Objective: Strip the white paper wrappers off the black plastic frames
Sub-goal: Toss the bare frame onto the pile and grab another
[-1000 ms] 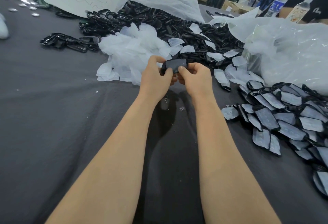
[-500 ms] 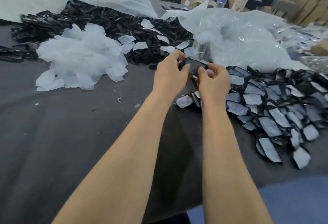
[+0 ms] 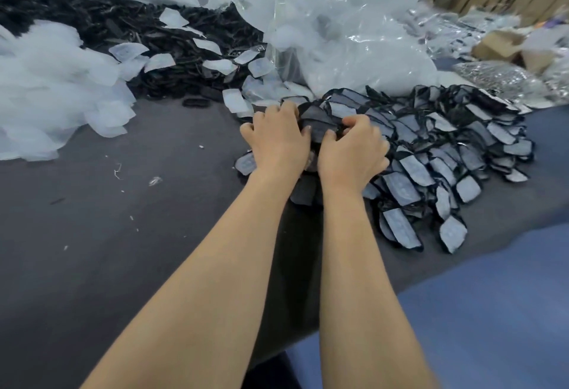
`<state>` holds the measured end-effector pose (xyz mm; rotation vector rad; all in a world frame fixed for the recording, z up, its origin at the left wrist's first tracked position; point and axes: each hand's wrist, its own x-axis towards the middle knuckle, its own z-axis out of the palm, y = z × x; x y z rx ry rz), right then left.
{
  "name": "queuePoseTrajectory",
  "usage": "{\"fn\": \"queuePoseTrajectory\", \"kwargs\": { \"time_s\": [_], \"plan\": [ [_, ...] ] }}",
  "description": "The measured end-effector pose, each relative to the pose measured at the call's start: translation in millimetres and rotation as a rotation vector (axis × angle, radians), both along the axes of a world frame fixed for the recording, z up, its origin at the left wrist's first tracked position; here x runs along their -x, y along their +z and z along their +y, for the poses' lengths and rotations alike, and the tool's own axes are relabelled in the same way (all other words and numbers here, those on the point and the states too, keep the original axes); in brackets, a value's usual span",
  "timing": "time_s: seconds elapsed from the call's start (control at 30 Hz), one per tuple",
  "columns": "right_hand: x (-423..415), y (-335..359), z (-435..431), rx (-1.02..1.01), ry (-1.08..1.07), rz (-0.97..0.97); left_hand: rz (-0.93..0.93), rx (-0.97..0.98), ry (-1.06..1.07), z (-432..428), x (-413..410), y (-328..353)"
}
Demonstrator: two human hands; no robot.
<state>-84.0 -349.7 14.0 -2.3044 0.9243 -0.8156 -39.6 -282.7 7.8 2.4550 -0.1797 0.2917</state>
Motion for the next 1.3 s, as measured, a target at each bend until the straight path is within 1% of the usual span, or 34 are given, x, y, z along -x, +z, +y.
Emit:
{"fn": "queuePoseTrajectory", "kwargs": {
  "time_s": [0.07, 0.1, 0.2, 0.3, 0.37, 0.53, 0.63, 0.77, 0.87, 0.97, 1.07, 1.13, 1.2, 1.3],
  "plan": [
    [0.0, 2.8, 4.3, 0.017, 0.006, -0.024, -0.018, 0.036, 0.006, 4.2, -1.6, 3.4],
    [-0.5, 5.2, 8.2, 0.020, 0.019, -0.048, -0.016, 0.089, 0.006, 8.4, -2.7, 6.1],
    [-5.5, 14.3, 28.0, 0.009, 0.099, -0.131, -0.001, 0.346, 0.002, 28.8, -5.4, 15.7],
    [-16.1, 22.8, 62.6, -0.020, 0.252, -0.196, -0.041, 0.562, 0.025, 62.1, -7.0, 24.6],
    [-25.6, 26.8, 93.6, -0.043, 0.381, -0.197, -0.092, 0.624, 0.069, 91.2, -8.7, 30.2],
    [-46.8, 30.3, 185.4, -0.205, 0.723, -0.160, -0.202, 0.722, 0.305, 179.9, -12.6, 36.6],
    [-53.7, 30.3, 241.6, -0.304, 0.895, -0.129, -0.272, 0.843, 0.466, 233.6, -9.8, 37.8],
    [-59.5, 26.0, 305.9, -0.337, 1.072, -0.141, -0.359, 0.958, 0.661, 294.3, -6.8, 37.8],
    [-66.6, 20.2, 341.5, -0.251, 1.175, -0.125, -0.344, 1.054, 0.752, 330.4, -9.8, 32.5],
    [-77.5, 17.0, 369.8, -0.147, 1.238, -0.055, -0.301, 1.121, 0.858, 356.3, -15.1, 26.9],
    [-88.7, 17.9, 388.6, -0.058, 1.228, -0.077, -0.285, 1.236, 0.903, 370.7, -20.9, 22.3],
    [-99.2, 16.8, 396.3, 0.082, 1.202, -0.066, -0.276, 1.267, 0.930, 375.4, -24.6, 19.7],
    [-111.4, 12.2, 401.9, 0.255, 1.172, 0.071, -0.274, 1.291, 0.949, 377.5, -28.4, 17.1],
    [-119.0, 3.5, 406.9, 0.396, 1.148, 0.363, -0.258, 1.313, 0.950, 376.6, -33.9, 14.1]
  ]
}}
